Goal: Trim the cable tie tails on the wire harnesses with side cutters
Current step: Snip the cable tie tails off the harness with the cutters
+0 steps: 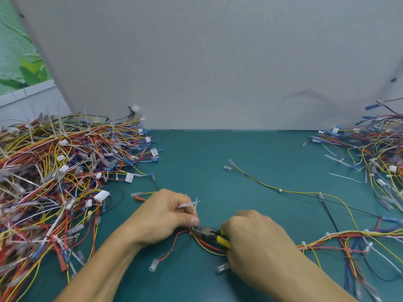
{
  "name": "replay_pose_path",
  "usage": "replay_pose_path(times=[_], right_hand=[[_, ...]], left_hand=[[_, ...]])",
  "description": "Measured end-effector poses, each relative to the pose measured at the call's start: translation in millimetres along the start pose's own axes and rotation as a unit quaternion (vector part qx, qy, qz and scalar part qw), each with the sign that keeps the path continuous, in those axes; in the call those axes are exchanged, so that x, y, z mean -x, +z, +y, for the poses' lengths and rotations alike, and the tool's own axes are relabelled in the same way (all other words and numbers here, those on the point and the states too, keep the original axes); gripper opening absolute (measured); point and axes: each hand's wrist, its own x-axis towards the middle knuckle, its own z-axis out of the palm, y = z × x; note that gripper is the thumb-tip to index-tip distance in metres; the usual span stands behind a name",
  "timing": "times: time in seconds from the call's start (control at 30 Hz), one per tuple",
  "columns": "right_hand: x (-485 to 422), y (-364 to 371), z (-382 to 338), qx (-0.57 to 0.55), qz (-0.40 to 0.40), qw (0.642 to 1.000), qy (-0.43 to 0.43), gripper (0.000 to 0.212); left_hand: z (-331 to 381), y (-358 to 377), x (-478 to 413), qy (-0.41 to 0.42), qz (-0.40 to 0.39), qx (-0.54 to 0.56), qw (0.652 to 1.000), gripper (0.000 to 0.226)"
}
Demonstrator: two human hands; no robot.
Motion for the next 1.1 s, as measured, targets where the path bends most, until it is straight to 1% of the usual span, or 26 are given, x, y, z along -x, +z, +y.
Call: replay_pose_path(times=[0.07,0.1,0.23,0.37,0.47,0.6,0.7,0.8,0.9,0.97,1.03,1.07,1.1], right_hand=[[1.5,1.4,-0.2,0.003,-0.012,1.000,-0.018,0.029],[1.7,2.5,-0.4,0.003,-0.018,1.000,-0.023,0.030],[3.6,8.0,-2.8,0.011,-0.018,0.999,-0.026,0.028],[3.7,10.2,-1.0,0.013,-0.012,1.000,-0.001,0.021],[3.4,10.4,0.8,0.019,-0.003,1.000,-0.003,0.014],[2.1,12.5,0.3,0.038,0.003,0.999,-0.015,0.010],[1.6,11.9,-0.2,0.041,-0.004,0.999,-0.020,0.010],[1.4,11.9,-1.6,0.054,-0.004,0.998,-0.023,0.014],[0.3,13.9,-2.7,0.072,-0.002,0.997,-0.023,0.015],[0.3,14.3,-3.1,0.069,0.005,0.997,-0.013,0.017],[3.5,15.3,-0.3,0.052,0.029,0.998,0.007,0.016],[5.7,14.1,4.0,0.047,0.060,0.997,0.011,0.022],[8.4,10.4,11.2,0.055,0.095,0.994,0.009,0.032]], left_hand=[[0.8,3.1,0.3,0.003,0.014,0.001,1.000,0.021],[1.2,4.1,0.8,0.003,0.019,0.012,1.000,0.021],[1.7,5.1,4.2,0.002,0.015,0.055,0.998,0.022],[-0.8,3.4,2.2,0.002,0.002,0.055,0.999,0.023],[-4.2,3.2,0.9,0.000,0.002,0.043,0.999,0.024],[-5.0,4.0,0.8,-0.001,0.008,0.040,0.999,0.013],[-4.9,3.6,0.0,-0.004,0.006,0.044,0.999,0.015],[-6.0,3.6,-0.7,-0.005,0.005,0.042,0.999,0.024],[-4.8,4.0,-0.7,-0.005,0.004,0.057,0.998,0.023],[-4.5,4.3,-0.1,-0.004,0.017,0.070,0.997,0.021],[-5.9,4.0,0.2,-0.003,0.049,0.090,0.995,0.021],[-6.9,3.4,0.1,0.000,0.066,0.107,0.992,0.024],[-7.6,2.4,-0.2,0.000,0.081,0.130,0.988,0.027]])
